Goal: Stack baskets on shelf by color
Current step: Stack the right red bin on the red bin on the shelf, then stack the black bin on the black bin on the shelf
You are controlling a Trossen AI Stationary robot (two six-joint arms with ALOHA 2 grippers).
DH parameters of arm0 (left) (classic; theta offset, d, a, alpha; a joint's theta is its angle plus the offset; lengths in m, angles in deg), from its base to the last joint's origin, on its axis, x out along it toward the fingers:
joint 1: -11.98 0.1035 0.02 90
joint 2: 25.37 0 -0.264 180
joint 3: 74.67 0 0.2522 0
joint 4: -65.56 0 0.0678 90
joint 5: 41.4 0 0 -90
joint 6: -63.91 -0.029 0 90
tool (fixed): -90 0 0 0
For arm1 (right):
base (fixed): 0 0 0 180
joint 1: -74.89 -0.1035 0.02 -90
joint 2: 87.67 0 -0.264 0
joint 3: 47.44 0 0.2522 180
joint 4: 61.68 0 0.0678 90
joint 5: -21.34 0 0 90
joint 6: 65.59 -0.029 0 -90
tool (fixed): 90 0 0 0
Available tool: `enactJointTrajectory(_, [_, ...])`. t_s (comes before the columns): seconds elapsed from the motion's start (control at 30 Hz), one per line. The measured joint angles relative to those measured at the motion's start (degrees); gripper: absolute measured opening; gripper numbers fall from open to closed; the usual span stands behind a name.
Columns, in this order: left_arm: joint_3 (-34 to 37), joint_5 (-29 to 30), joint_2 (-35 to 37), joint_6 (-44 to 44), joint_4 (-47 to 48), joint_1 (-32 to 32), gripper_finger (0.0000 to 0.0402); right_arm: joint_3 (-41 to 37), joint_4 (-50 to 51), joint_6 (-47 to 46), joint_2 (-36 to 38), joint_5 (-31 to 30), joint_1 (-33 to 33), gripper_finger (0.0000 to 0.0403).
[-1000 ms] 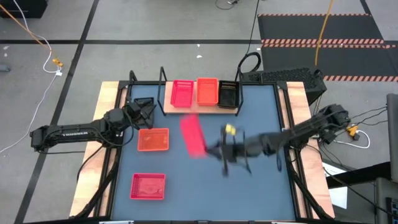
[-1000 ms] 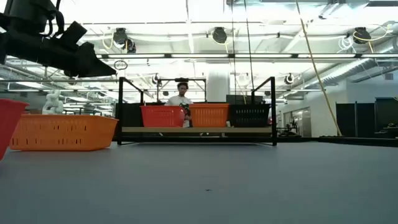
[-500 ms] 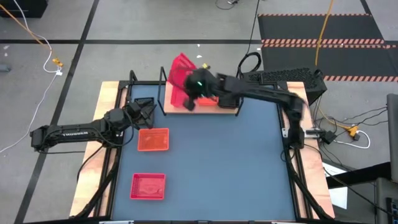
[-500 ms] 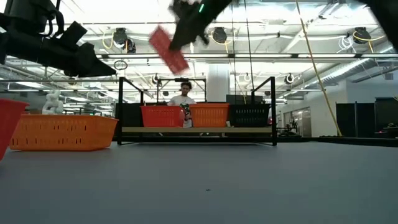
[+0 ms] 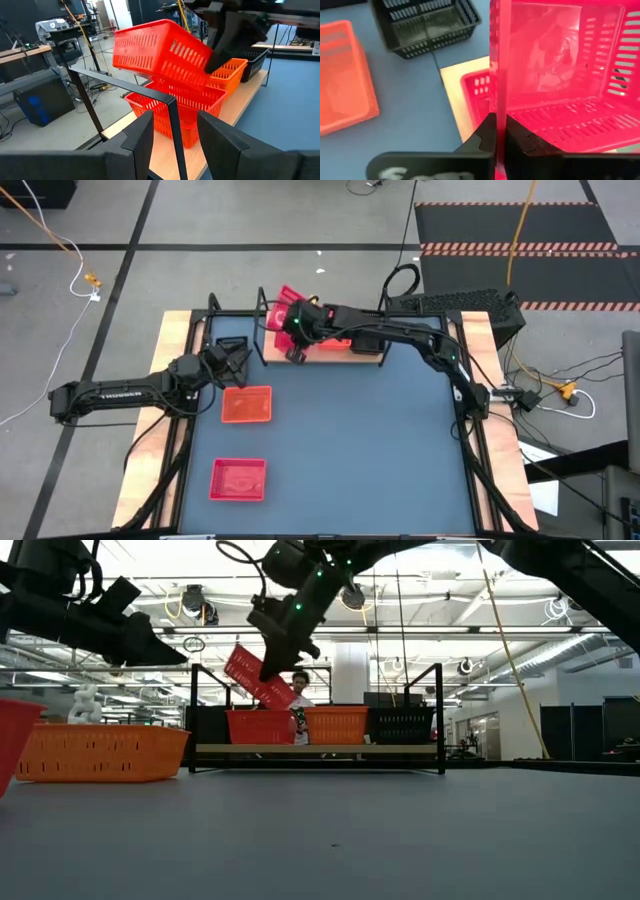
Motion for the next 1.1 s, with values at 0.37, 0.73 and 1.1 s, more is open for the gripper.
enactJointTrajectory(0.37, [0.0, -0.2, 0.0, 0.1, 0.0, 0.0, 0.0152, -0.8, 2.7, 6.9, -0.2, 0.0, 0.0, 0.0037])
enactJointTrajectory(0.73, [0.0, -0.2, 0.0, 0.0, 0.3, 0.0, 0.0152, -0.8, 2.6, 9.8, 0.1, 1.2, -0.4, 0.0117])
enactJointTrajectory(1.1, [0.0, -0.2, 0.0, -0.1, -0.2, 0.0, 0.0152, -11.2, -16.0, 35.4, 0.3, 16.9, -11.6, 0.0139])
